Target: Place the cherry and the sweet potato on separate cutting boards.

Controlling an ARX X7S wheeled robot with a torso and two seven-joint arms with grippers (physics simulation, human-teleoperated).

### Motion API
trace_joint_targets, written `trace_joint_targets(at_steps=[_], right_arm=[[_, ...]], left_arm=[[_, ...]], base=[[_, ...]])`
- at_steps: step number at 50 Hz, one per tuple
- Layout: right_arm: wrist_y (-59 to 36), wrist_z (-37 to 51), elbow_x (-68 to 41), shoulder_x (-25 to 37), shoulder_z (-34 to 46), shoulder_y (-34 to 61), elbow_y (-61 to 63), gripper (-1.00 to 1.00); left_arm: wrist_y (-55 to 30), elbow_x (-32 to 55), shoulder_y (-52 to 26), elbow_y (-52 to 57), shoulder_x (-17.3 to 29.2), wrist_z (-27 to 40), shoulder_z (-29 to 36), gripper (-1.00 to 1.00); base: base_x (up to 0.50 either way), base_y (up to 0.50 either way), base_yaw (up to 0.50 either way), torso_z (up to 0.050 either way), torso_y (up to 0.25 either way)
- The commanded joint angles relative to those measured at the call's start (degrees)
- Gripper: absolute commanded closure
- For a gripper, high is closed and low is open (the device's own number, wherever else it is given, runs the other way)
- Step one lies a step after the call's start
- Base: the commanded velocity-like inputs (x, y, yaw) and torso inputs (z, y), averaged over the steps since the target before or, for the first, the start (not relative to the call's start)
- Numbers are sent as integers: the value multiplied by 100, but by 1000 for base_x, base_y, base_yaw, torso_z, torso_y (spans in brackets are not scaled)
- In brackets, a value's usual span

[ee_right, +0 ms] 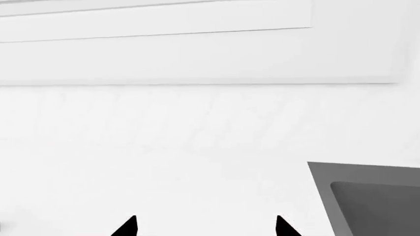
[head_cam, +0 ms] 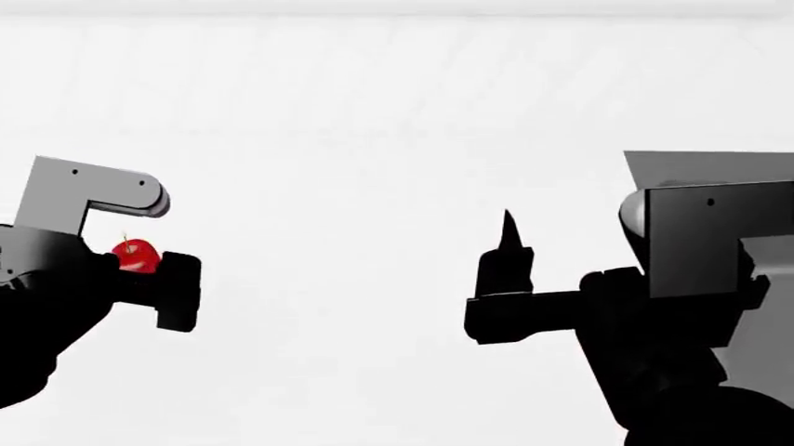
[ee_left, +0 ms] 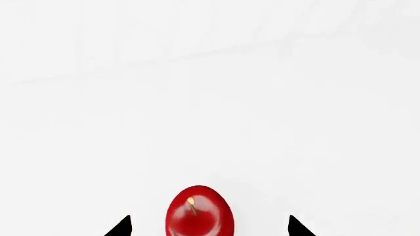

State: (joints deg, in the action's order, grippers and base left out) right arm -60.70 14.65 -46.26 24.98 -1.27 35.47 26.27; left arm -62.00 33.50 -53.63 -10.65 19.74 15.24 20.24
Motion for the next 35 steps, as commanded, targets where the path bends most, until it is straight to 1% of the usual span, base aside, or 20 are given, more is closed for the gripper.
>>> trace_joint_targets(at_steps=[1, 19, 24, 35], right_arm=[[19, -55, 145, -96, -128, -76, 30, -100], [114, -41, 148, -95, -115, -178, 1, -100], [125, -15, 132, -91, -144, -198, 15, -100], [154, 13, 95, -75, -187, -280, 54, -100]], left_arm=[[305, -140, -106, -494, -184, -335, 94, -100], [758, -456, -556, -1726, -388, -544, 338, -100], [717, -486, -689, -1963, -416, -660, 441, -100], [779, -508, -762, -2208, -458, -667, 447, -100]], base=[[0, 0, 0, 0, 0], [0, 0, 0, 0, 0], [0, 0, 0, 0, 0], [0, 0, 0, 0, 0]])
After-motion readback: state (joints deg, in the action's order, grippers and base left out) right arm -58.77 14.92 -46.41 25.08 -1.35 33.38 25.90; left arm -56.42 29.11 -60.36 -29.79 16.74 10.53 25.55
